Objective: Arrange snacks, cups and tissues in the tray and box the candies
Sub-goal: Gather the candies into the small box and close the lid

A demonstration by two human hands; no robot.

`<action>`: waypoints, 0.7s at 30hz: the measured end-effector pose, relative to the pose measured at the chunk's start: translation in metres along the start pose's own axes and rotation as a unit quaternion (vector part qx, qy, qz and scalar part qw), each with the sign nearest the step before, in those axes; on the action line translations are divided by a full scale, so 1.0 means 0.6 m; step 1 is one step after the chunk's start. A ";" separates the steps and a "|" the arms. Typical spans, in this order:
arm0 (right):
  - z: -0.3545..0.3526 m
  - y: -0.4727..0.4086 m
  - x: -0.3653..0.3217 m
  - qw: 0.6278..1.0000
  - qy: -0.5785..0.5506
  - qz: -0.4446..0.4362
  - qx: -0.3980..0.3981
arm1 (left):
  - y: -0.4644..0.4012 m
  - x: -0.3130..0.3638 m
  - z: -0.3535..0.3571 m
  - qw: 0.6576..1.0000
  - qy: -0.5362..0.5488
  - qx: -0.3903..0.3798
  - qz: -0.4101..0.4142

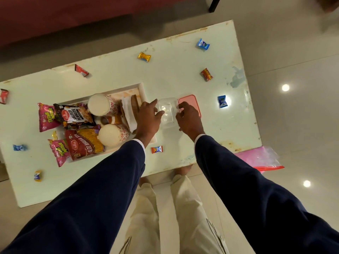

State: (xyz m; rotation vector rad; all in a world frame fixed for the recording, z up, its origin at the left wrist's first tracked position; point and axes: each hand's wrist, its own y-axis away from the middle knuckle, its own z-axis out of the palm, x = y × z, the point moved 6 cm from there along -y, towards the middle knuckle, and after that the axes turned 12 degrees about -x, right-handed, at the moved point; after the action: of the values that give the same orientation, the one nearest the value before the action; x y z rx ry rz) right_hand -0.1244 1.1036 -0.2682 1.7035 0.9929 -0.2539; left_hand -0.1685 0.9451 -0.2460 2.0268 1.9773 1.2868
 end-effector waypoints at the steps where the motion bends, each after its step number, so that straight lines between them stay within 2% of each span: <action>1: 0.002 -0.002 0.001 1.000 0.003 0.010 0.004 | -0.004 -0.004 0.006 0.999 0.021 -0.025 -0.006; 7: 0.005 -0.012 0.007 0.999 0.014 0.035 -0.007 | 0.002 -0.023 0.025 0.991 0.100 -0.084 -0.029; 12: -0.018 0.007 -0.005 0.986 0.147 0.033 0.069 | 0.025 -0.041 0.024 0.988 0.136 -0.076 -0.017; 16: -0.016 0.035 -0.062 0.971 0.203 -0.072 0.102 | 0.044 -0.063 -0.003 0.987 0.151 -0.057 -0.020; 19: 0.018 0.051 -0.135 0.961 0.209 -0.171 0.061 | 0.065 -0.075 -0.056 0.986 0.167 -0.019 0.015; 21: 0.054 0.059 -0.188 0.955 0.198 -0.221 0.024 | 0.085 -0.086 -0.108 0.985 0.158 0.038 0.051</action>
State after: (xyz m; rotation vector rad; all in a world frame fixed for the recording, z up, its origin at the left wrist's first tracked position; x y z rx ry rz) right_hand -0.1599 1.0189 -0.1873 1.5901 1.6809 -0.2298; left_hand -0.1552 0.8593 -0.2026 2.0931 2.0994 1.6725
